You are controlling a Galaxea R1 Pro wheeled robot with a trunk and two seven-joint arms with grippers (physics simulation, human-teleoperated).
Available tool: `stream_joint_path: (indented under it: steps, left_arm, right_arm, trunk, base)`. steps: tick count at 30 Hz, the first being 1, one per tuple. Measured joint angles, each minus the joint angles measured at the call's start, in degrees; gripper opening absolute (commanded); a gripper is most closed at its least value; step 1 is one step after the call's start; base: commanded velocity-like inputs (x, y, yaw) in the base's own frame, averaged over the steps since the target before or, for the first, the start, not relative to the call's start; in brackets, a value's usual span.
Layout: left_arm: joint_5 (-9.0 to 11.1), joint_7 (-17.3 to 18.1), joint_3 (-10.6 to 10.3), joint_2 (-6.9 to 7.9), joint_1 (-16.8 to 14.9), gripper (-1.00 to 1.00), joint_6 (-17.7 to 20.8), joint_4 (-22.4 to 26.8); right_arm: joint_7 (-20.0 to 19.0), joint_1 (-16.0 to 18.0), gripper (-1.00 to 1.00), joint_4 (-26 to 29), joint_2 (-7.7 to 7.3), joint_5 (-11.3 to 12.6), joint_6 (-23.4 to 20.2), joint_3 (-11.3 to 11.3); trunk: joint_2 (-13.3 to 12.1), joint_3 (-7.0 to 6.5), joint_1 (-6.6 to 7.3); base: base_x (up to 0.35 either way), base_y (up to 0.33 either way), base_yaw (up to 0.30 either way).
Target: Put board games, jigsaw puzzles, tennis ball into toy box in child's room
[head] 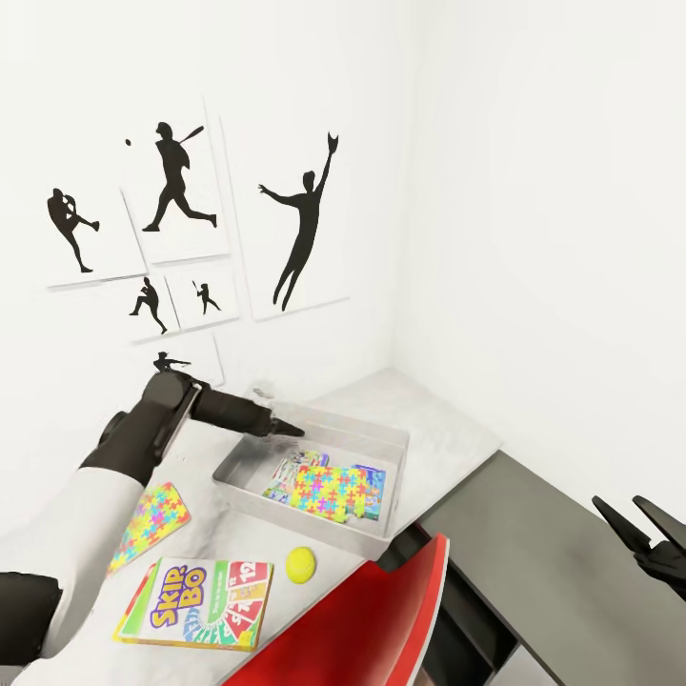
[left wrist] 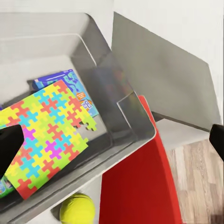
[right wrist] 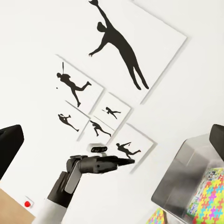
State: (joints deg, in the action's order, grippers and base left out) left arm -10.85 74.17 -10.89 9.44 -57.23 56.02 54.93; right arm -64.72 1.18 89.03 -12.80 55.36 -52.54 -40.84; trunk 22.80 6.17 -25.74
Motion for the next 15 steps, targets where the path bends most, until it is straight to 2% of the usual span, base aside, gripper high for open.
stream_joint_path:
  steps: [1, 3, 6, 7, 8, 9, 10, 15]
  left_arm:
    - [0.0, 1.1, 1.1, 0.42, 0.0, 1.00, 0.0, 0.7]
    - [0.0, 6.7, 5.1, 2.65, 0.2, 1.00, -0.1, 2.7]
    - [0.0, 11.8, 7.8, 4.99, 0.3, 1.00, -0.1, 3.6]
    - [0.1, 14.3, 9.1, 6.62, 0.5, 1.00, -0.2, 4.1]
    - [0.1, 15.2, 9.7, 7.51, 0.6, 1.00, -0.2, 4.3]
    - [0.1, 15.4, 10.7, 9.01, 0.8, 1.00, -0.2, 4.5]
    - [0.2, 15.3, 11.1, 9.76, 1.0, 1.00, -0.2, 4.6]
    - [0.4, 15.3, 13.4, 12.34, 2.9, 1.00, -0.3, 4.8]
  right_arm:
    - [0.0, 0.0, 1.00, 0.0, -0.01, 0.0, 0.0, 0.0]
    - [0.0, 0.0, 1.00, 0.0, -0.02, 0.0, 0.0, 0.0]
    - [0.0, -0.1, 1.00, 0.0, -0.02, 0.0, 0.0, -0.1]
    - [0.0, -0.1, 1.00, 0.0, -0.02, 0.0, 0.0, -0.1]
    - [0.0, -0.1, 1.00, 0.0, -0.02, 0.0, 0.0, -0.1]
    - [0.0, -0.1, 1.00, 0.1, -0.02, 0.0, 0.0, 0.0]
    - [0.0, -0.1, 1.00, 0.1, -0.02, 0.0, 0.0, -0.1]
    - [0.0, -0.1, 1.00, 0.1, -0.02, 0.0, 0.0, -0.1]
  trunk:
    - [0.0, 0.00, 0.00]
    - [0.0, -0.01, 0.00]
    - [0.0, -0.10, -0.01]
    - [0.0, -0.16, -0.02]
    - [0.0, -0.22, -0.02]
    - [0.0, -0.30, -0.02]
    - [0.0, -0.37, -0.03]
    - [0.0, -0.80, -0.03]
  base:
    - [0.000, 0.000, 0.000]
    - [-0.003, 0.000, 0.000]
    - [-0.054, 0.000, 0.000]
    - [-0.135, 0.000, 0.000]
    - [-0.203, 0.000, 0.000]
    - [-0.229, 0.000, 0.004]
    - [-0.249, 0.000, 0.012]
    - [-0.280, 0.000, 0.042]
